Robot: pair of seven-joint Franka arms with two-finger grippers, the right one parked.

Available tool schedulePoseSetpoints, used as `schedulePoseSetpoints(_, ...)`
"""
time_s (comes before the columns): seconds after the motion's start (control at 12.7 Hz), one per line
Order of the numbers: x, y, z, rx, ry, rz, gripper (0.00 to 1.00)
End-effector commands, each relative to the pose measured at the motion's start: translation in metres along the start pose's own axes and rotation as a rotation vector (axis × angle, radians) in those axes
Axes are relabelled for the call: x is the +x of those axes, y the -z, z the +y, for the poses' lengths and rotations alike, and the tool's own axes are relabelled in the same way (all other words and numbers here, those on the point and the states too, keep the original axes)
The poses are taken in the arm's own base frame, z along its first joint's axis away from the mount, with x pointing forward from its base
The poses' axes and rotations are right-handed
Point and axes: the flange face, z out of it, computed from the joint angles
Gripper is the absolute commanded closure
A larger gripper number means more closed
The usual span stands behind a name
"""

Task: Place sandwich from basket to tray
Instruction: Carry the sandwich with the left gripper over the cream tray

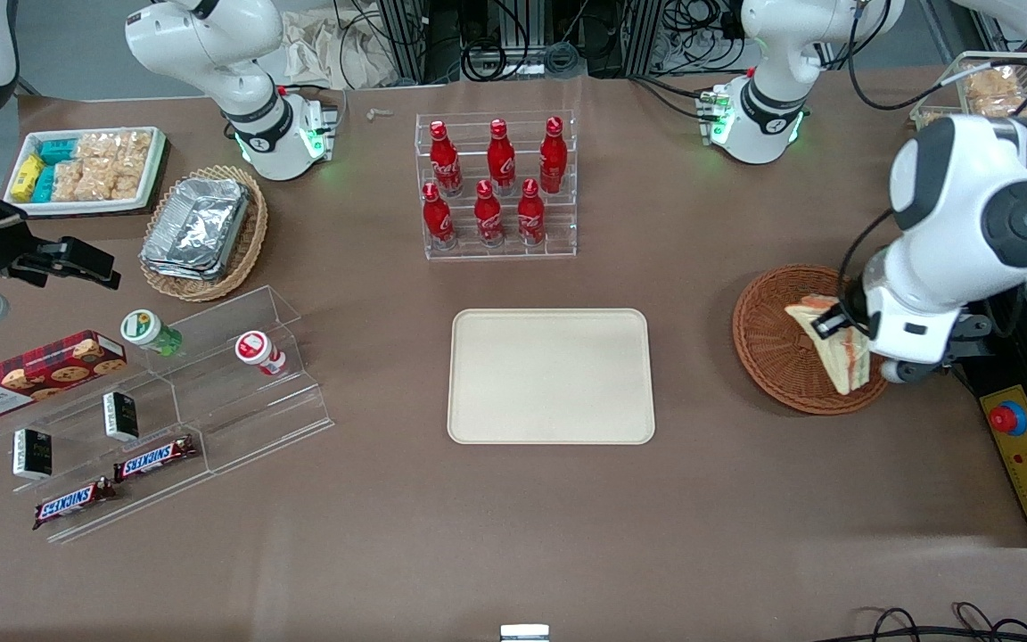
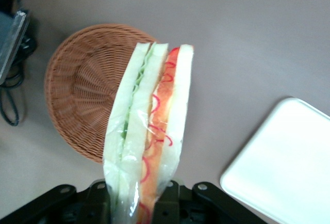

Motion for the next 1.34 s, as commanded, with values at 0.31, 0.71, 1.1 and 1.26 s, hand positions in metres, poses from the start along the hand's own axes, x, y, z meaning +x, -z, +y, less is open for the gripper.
schedulePoseSetpoints(0.31, -0.09, -0.034, 0.174, -0.102, -0.309, -0.017, 1.0)
schedulePoseSetpoints(0.71, -0.092, -0.16, 0.226, -0.053, -0.402, -0.027, 1.0)
schedulePoseSetpoints(1.1, -0.089, -0.214, 0.237, -0.02, -0.336, -0.004, 1.0)
schedulePoseSetpoints(1.26, -0.087, -0.228, 0.237, 0.002, -0.336, 0.007, 0.96)
